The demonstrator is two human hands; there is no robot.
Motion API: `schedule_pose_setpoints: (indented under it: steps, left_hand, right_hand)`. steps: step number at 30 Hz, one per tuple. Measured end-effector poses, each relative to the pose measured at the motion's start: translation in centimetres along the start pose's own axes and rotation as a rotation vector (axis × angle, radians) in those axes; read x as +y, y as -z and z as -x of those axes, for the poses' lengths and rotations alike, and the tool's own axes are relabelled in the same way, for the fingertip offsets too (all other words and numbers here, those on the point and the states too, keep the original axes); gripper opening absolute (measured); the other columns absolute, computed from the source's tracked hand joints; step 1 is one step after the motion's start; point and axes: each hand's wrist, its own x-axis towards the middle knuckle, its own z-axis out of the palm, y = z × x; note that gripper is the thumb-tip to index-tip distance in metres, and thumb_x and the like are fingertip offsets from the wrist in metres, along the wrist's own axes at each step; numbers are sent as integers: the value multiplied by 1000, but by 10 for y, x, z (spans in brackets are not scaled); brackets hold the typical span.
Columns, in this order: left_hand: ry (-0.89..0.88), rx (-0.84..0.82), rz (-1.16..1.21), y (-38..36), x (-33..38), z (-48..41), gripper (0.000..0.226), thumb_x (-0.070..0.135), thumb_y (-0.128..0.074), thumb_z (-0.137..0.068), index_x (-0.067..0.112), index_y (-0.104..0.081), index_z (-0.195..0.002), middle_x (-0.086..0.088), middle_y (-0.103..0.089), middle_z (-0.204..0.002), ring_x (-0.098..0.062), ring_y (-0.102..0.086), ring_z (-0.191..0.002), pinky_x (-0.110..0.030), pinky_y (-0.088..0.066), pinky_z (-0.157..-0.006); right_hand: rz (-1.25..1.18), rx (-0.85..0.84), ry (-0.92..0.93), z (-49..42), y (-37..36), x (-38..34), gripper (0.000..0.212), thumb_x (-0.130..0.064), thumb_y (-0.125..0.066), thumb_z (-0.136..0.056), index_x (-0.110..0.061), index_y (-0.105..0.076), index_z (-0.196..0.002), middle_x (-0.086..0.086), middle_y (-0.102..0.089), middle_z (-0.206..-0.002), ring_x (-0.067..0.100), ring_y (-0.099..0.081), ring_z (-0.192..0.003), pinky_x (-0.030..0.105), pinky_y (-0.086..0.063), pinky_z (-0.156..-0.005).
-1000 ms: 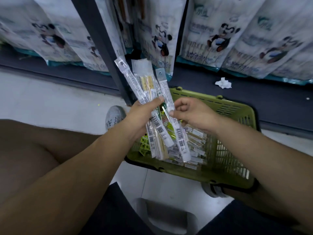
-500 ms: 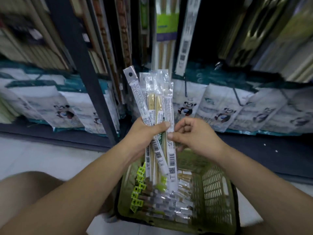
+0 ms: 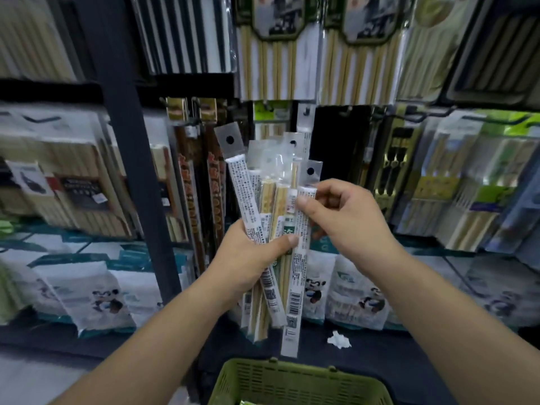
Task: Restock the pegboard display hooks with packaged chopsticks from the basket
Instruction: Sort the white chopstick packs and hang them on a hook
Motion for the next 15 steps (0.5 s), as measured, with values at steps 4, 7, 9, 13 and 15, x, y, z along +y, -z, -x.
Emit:
schedule_pose_setpoints:
  steps: [4,7,9,13,15]
  left_hand:
    - [-13,79,58,7,6,-17,30,9,-79,-88,22,-75,-114,2,-79,-111,-16,-75,-106,-30,-59,-90]
    - [-19,129,59,14,8,-27,26,13,-82,-86,24,-77,-108,4,-79,-110,-13,-74,-105,-31,-54,-94]
    - [-25,141,64,17,7,-32,25,12,-82,-85,24,-77,-106,5,-80,-108,-11,-75,-103,-23,-57,-87]
    - [-25,151,77,20,3,-37,26,11,-83,-84,31,-80,-100,6,-80,-107,-11,-75,-102,-17,-58,-81]
    - [-15,167,85,19,0,-39,26,15,-85,-82,30,-79,-102,4,-80,-109,-14,-75,-104,-30,-56,-90]
  right_hand:
    - [-14,58,45,-29,3,-19,6,-27,-68,-98,-26,-73,-95,13,-69,-80,14,-66,-66,27,-56,-54]
    - [-35,105,47,-50,3,-35,21,-29,-59,-103,-21,-75,-91,17,-70,-84,21,-65,-71,39,-61,-61]
    - [-65,138,25,-63,3,-43,24,-29,-59,-103,-18,-75,-91,11,-69,-77,18,-63,-68,38,-61,-64]
    - [-90,190,-37,-82,1,-48,25,-31,-63,-101,-12,-76,-91,7,-64,-79,17,-60,-69,30,-59,-64]
    - [-97,207,-56,-86,0,-47,26,-31,-64,-100,-11,-76,-90,5,-63,-79,14,-60,-67,25,-58,-61]
